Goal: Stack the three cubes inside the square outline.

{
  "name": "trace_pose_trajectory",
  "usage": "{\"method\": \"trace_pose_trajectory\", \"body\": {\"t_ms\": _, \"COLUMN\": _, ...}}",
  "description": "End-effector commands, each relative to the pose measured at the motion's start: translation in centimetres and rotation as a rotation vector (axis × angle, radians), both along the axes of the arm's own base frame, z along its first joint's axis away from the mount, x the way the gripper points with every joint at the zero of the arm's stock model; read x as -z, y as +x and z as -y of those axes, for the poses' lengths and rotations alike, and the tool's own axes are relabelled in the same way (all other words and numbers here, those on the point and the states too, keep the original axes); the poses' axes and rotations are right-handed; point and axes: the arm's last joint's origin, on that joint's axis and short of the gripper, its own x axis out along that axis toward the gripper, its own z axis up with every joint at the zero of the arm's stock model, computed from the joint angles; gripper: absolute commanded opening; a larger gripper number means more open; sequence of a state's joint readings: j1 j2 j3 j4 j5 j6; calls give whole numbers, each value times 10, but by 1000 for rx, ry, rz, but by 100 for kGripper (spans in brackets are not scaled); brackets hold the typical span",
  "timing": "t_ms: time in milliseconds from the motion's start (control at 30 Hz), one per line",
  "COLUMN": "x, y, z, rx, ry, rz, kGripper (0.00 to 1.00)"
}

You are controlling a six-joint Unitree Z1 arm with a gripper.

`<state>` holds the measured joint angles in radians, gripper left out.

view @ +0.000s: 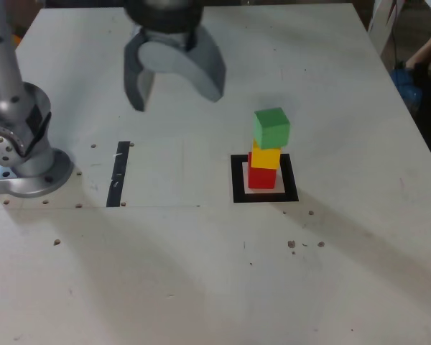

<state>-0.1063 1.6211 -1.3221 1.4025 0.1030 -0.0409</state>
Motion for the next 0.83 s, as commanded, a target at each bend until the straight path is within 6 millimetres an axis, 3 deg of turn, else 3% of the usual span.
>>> {"method": "trace_pose_trajectory", "body": {"t_ms": 0, "x": 39, "y": -32, "z": -3, "rx": -10, "ry": 4, "rz": -111, "kGripper": 100}}
{"method": "trace_pose_trajectory", "body": {"t_ms": 200, "x": 76, "y": -59, "z": 5, "rx": -16, "ry": -16, "rz": -138, "kGripper": 100}}
{"method": "trace_pose_trajectory", "body": {"t_ms": 333, "x": 88, "y": -69, "z": 10, "rx": -30, "ry": -5, "rz": -162, "kGripper": 100}}
{"method": "trace_pose_trajectory", "body": {"t_ms": 800, "x": 86, "y": -84, "z": 9, "rx": -34, "ry": 16, "rz": -194, "kGripper": 100}}
